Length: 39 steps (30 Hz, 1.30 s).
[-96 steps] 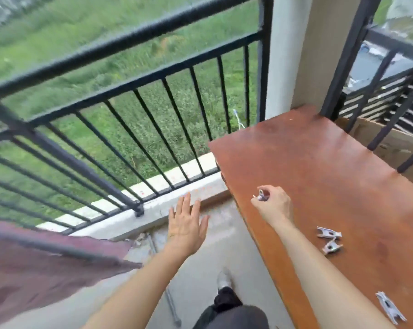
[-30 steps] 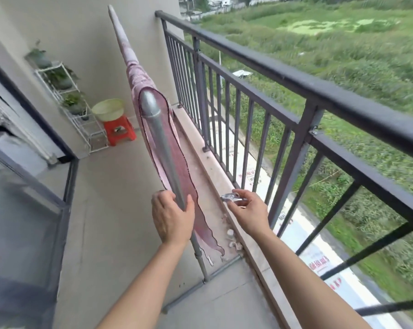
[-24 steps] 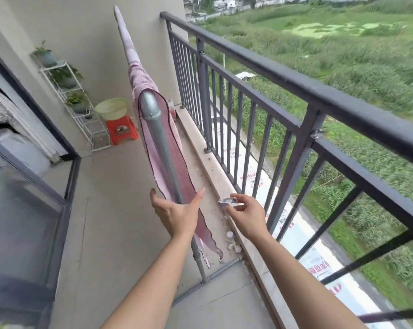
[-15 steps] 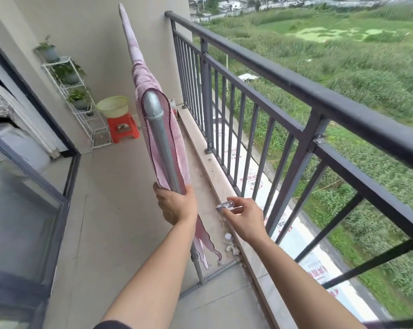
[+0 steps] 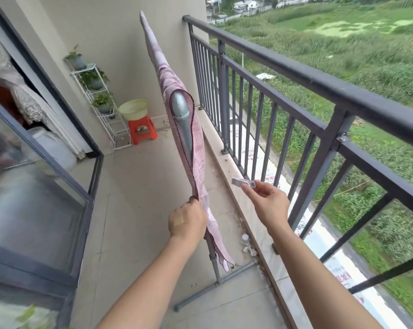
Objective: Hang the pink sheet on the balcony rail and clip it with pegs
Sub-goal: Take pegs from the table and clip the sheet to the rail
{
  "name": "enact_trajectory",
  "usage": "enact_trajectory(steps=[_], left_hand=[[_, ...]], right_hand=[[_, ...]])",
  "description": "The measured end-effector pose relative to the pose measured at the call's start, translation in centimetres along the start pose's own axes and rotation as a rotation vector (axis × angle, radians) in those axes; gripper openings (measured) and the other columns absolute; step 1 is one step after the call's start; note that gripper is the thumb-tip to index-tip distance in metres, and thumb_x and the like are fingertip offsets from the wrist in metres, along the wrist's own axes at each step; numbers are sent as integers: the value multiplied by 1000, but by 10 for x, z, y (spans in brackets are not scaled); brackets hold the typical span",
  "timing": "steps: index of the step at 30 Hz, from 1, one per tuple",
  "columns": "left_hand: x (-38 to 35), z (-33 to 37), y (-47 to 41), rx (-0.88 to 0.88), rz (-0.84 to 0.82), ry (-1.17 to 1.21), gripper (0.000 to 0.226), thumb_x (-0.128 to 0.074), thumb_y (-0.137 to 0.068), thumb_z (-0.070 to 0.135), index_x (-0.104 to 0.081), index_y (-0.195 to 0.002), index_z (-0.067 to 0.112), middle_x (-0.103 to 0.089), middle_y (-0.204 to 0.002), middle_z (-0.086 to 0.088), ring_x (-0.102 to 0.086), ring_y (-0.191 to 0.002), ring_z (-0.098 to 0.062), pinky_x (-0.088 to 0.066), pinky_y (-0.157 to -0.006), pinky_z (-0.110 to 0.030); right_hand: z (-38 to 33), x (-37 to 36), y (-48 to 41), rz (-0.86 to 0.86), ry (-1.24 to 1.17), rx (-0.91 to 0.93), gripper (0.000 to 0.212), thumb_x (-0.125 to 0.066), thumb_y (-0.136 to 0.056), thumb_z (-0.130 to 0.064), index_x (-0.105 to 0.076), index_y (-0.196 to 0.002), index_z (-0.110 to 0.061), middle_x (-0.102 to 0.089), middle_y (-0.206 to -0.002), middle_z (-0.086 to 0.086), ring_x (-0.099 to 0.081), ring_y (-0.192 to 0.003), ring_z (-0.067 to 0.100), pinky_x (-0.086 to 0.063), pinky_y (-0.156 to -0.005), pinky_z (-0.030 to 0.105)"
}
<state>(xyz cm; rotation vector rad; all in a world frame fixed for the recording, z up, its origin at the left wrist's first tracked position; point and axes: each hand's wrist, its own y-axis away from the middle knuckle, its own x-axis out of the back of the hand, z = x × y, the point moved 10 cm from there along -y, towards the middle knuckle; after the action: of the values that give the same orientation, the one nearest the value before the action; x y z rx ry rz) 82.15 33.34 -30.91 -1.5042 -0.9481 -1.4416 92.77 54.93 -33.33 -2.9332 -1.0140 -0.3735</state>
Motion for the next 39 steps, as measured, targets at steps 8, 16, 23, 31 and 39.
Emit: enact_trajectory(steps=[8, 16, 23, 31, 39], left_hand=[[-7, 0, 1, -186, -107, -23, 23, -36, -96, 14, -55, -108, 13, -72, -106, -12, -68, -97, -34, -50, -78, -36], [146, -57, -11, -282, 670, 871, 55, -50, -91, 50, -48, -121, 4, -52, -116, -17, -53, -110, -37, -45, -96, -48], [284, -24, -56, -570, 687, 741, 25, -60, -88, 32, -76, -97, 14, -63, -105, -8, -55, -106, -31, -42, -104, -43], [284, -8, -65, -516, 644, 635, 21, -56, -91, 15, -73, -89, 3, -61, -96, -15, -55, -99, -36, -42, -101, -54], [259, 7, -7, -784, 889, 651, 20, -52, -99, 17, -68, -94, 6, -61, -100, -9, -55, -95, -27, -48, -85, -41]], right_hand=[[-69, 14, 28, 127, -227, 182, 27, -83, -80, -22, -77, -103, -10, -75, -80, -2, -63, -63, -9, -48, -63, 7], [-108, 15, 56, 241, -211, 241, 27, -84, -79, -25, -78, -100, -9, -77, -83, 1, -68, -70, 3, -56, -72, 18], [-115, 3, 72, 272, -177, 222, 37, -86, -75, -34, -78, -103, -12, -77, -81, -4, -73, -78, 8, -59, -79, 23], [-111, 7, 78, 287, -206, 210, 31, -87, -75, -30, -76, -102, -19, -77, -82, -4, -73, -81, 8, -58, -78, 19], [-83, 9, 73, 316, -207, 115, 30, -84, -77, -31, -75, -102, -17, -76, -85, -3, -70, -78, 5, -56, -75, 20]])
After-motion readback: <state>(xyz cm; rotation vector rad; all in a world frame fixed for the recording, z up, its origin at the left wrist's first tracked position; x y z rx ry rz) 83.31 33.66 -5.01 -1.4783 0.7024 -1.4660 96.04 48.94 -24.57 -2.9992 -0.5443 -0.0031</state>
